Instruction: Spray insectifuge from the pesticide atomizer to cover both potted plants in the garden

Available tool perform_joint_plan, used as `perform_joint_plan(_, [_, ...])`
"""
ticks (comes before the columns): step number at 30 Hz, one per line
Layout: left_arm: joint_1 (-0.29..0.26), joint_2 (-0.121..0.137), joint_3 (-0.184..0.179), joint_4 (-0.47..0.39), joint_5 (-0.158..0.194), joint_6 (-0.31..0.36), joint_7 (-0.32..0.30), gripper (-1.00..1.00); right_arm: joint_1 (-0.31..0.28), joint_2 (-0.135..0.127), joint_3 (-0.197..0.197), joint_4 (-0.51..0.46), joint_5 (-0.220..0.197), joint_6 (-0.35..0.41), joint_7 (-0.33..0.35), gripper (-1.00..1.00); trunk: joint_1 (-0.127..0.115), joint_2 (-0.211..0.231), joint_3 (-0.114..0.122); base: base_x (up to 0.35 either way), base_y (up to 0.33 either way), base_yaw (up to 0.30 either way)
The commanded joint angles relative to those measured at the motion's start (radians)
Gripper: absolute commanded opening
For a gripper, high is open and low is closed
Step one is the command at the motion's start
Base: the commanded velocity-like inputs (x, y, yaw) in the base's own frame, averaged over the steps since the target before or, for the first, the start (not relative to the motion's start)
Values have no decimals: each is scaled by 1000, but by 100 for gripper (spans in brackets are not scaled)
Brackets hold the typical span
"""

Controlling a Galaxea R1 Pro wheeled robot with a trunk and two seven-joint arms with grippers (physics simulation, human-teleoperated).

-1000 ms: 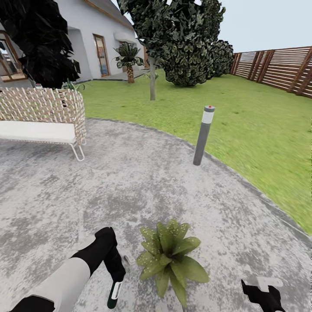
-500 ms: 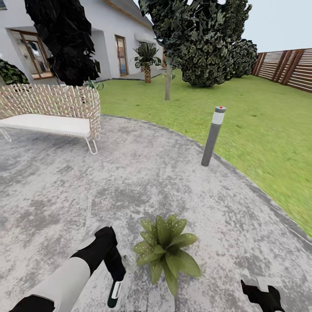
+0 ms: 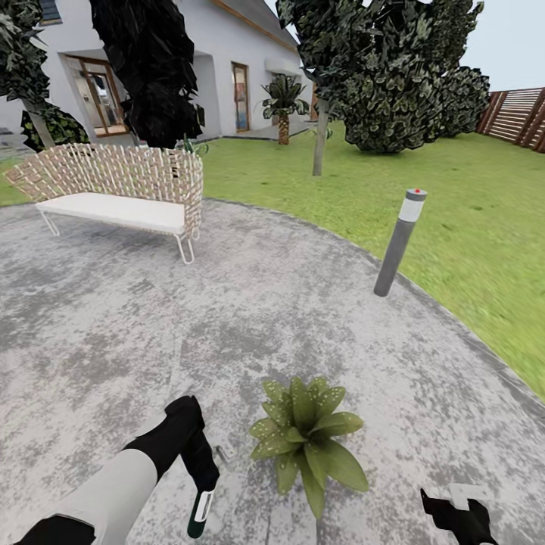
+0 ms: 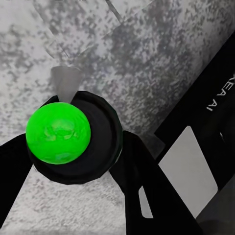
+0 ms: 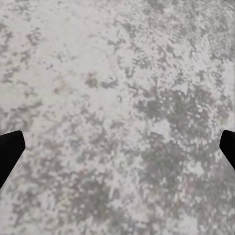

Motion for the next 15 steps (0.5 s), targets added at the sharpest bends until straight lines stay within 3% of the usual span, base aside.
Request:
perform_joint_plan(1, [0, 0, -1, -2, -6, 9, -7, -100, -1, 0, -9, 0, 3, -4, 8, 100, 0, 0, -1, 16, -98, 7])
perform_joint_plan(6, [0, -1, -1, -2, -6, 9, -7, -100, -1, 0, -8, 0, 3, -4, 7, 100, 0, 0, -1, 74, -235, 53])
perform_joint_plan(15, [3, 2, 4, -2, -8, 7, -1, -100, -1, 0, -8, 0, 3, -4, 8, 100, 0, 0, -1, 5, -265, 264])
